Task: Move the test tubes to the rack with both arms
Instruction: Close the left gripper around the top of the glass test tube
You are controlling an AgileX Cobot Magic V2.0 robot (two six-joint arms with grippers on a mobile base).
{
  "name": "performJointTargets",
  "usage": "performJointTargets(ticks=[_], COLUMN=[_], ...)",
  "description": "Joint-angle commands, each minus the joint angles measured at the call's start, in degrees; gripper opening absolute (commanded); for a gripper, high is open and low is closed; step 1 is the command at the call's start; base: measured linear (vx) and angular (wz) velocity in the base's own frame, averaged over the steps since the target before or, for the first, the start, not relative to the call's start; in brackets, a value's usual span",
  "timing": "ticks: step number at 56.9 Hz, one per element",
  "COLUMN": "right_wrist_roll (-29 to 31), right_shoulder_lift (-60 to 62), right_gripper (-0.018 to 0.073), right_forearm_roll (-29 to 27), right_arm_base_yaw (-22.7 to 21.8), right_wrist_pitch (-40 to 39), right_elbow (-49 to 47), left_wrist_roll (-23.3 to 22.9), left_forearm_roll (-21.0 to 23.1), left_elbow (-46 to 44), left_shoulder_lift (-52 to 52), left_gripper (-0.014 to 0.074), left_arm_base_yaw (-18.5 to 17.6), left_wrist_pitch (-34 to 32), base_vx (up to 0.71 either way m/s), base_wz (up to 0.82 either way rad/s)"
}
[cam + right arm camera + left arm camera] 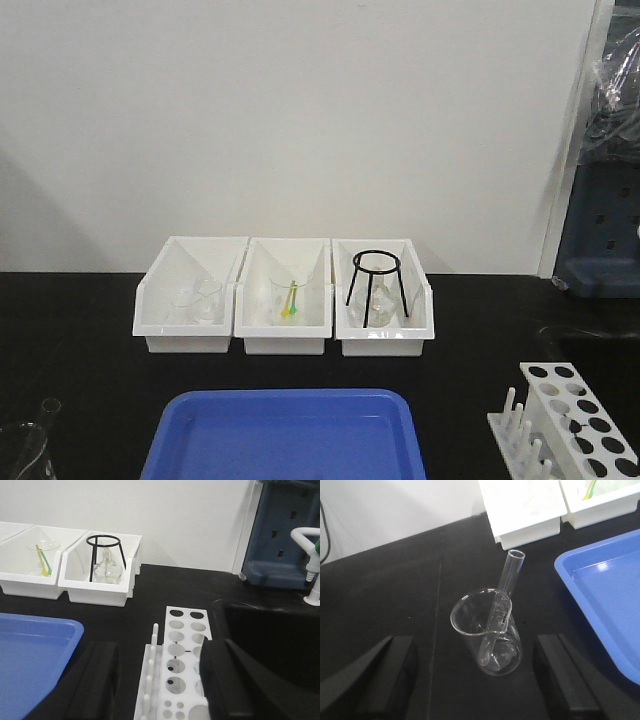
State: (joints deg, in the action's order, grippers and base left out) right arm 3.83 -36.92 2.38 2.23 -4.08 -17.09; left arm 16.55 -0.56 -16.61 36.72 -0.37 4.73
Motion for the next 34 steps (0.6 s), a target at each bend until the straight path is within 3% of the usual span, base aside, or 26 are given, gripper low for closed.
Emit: performJointTargets(ticks=[1,11,22,29,34], right_wrist_roll=[0.0,0.0,0.0,0.0,0.0], right_shoulder_lift=[-0.3,-0.3,-0.3,-0.3,-0.3], right_gripper=[0.0438,0.0438,0.0438,0.0438,0.0438], right_forearm_roll=[0.3,0.3,0.3,0.3,0.3], right_arm_base_yaw=[-0.4,-0.4,-0.4,-0.4,-0.4], right_wrist_pitch=[-5.1,-5.1,-5.1,-5.1,-5.1], right_elbow=[-2.0,-2.0,-2.0,-2.0,-2.0], left_wrist_roll=[0.0,0.0,0.0,0.2,2.8], left_forearm_roll=[0.6,-0.7,-8.8,-6.3,-3.8], left_elbow=[-1.9,-1.9,-1.9,-2.0,-2.0], left_shoulder_lift=[5.3,16.0,26.1,32.2,35.4], left_gripper=[0.0588,0.0588,0.0588,0.0588,0.0588], left_arm_base_yaw=[-0.1,-1.5,-5.3,-5.2,-5.2], left_wrist_pitch=[-10.7,-21.0,-31.9,-38.8,-44.1], base_vx=[0.00,0.00,0.00,0.00,0.00], base_wz=[0.00,0.00,0.00,0.00,0.00])
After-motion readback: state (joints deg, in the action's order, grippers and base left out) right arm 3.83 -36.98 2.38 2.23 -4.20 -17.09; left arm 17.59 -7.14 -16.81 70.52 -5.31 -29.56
